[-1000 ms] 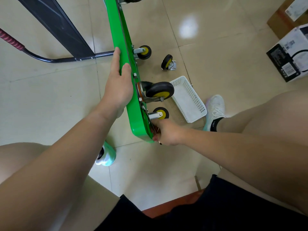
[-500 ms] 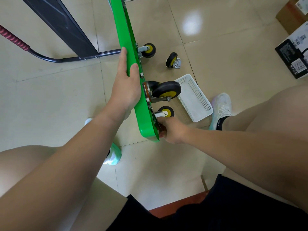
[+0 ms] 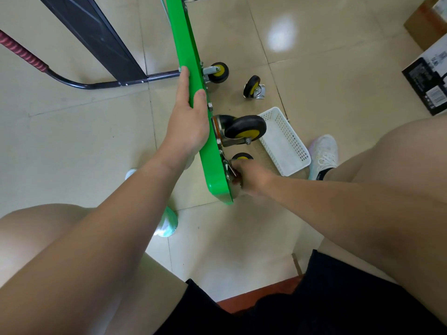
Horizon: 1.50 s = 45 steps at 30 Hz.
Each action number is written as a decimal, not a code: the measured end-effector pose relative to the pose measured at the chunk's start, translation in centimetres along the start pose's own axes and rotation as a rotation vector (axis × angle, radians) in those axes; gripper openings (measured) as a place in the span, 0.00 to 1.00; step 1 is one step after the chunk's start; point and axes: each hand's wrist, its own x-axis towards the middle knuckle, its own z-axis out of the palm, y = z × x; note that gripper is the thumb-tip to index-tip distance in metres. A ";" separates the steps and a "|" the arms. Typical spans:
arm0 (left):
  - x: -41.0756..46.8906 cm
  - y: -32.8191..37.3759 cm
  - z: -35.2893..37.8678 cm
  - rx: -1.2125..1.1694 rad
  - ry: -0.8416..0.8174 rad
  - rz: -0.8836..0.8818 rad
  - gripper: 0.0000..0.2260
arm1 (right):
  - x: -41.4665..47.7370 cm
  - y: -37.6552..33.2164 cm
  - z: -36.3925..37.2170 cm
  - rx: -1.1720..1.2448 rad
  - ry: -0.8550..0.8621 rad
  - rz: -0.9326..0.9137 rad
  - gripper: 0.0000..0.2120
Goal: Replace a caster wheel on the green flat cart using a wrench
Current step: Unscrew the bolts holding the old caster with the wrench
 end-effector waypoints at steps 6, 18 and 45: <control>0.5 -0.9 -0.6 -0.008 -0.035 0.029 0.27 | 0.8 -0.2 -1.2 -0.045 -0.083 -0.011 0.12; 0.8 -1.4 -0.8 -0.057 -0.074 0.037 0.29 | -3.2 0.3 -1.5 -0.075 -0.121 0.013 0.13; 1.2 -1.5 -0.7 -0.088 -0.076 0.029 0.30 | -5.4 -0.9 -2.2 0.306 -0.203 0.087 0.07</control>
